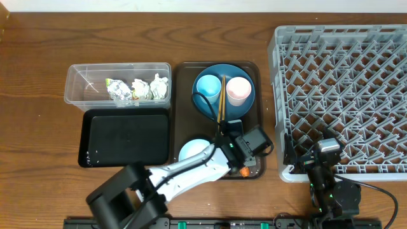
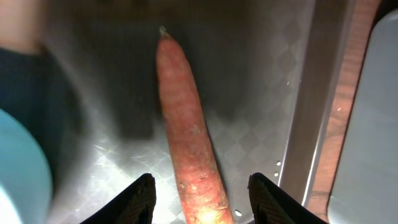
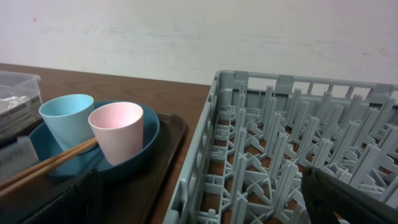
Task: Sort waste into correct bins and load items into the dishwasher rack
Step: 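Reach left gripper to the orange carrot and grasp it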
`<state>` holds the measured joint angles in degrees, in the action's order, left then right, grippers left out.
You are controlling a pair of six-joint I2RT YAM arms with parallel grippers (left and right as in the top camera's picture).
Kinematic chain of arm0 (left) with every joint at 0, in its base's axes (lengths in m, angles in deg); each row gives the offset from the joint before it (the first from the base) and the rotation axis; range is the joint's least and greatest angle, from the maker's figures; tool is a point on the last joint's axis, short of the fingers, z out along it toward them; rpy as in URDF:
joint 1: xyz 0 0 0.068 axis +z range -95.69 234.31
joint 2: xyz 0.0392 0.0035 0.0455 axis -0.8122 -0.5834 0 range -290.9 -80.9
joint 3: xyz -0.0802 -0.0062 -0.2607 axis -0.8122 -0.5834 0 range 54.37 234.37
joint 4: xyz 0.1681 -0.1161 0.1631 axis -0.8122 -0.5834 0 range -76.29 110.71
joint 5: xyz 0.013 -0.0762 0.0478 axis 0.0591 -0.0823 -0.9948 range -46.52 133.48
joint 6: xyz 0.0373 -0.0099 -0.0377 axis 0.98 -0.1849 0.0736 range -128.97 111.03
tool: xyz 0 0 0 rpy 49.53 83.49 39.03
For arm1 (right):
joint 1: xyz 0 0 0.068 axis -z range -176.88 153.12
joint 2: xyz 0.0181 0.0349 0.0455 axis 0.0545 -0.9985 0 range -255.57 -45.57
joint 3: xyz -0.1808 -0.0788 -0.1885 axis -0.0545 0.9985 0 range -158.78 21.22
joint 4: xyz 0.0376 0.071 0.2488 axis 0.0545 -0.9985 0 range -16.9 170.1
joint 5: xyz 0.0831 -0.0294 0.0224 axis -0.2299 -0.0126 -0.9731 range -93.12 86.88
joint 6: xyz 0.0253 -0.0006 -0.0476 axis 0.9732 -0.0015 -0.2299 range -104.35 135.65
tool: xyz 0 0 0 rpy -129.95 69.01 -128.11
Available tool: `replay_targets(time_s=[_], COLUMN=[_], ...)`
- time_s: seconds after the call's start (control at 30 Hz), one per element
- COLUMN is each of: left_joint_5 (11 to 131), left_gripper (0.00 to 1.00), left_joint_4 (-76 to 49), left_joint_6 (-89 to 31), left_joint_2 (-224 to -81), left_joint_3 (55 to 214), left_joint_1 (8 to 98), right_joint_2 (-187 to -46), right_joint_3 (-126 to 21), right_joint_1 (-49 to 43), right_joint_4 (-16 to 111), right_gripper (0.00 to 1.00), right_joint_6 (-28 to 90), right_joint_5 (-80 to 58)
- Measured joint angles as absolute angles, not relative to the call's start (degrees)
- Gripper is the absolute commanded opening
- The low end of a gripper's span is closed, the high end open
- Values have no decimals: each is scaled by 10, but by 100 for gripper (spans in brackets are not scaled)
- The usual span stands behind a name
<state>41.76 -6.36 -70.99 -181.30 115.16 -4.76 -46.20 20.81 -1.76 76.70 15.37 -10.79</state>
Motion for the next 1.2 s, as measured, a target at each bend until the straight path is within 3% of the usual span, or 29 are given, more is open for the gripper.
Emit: replay_targets(time_s=[0.93, 1.2], left_joint_5=[413, 405], left_gripper=[45, 31], left_joint_4=[-58, -59], left_joint_6=[-721, -722], left_joint_2=[-1857, -1860], left_joint_3=[1152, 1152], left_joint_1=[-88, -88], right_joint_2=[-462, -462], right_joint_3=[208, 208], right_joint_1=[-18, -18], right_joint_4=[767, 767], right_gripper=[99, 99], right_joint_6=[154, 154], right_joint_5=[-108, -108])
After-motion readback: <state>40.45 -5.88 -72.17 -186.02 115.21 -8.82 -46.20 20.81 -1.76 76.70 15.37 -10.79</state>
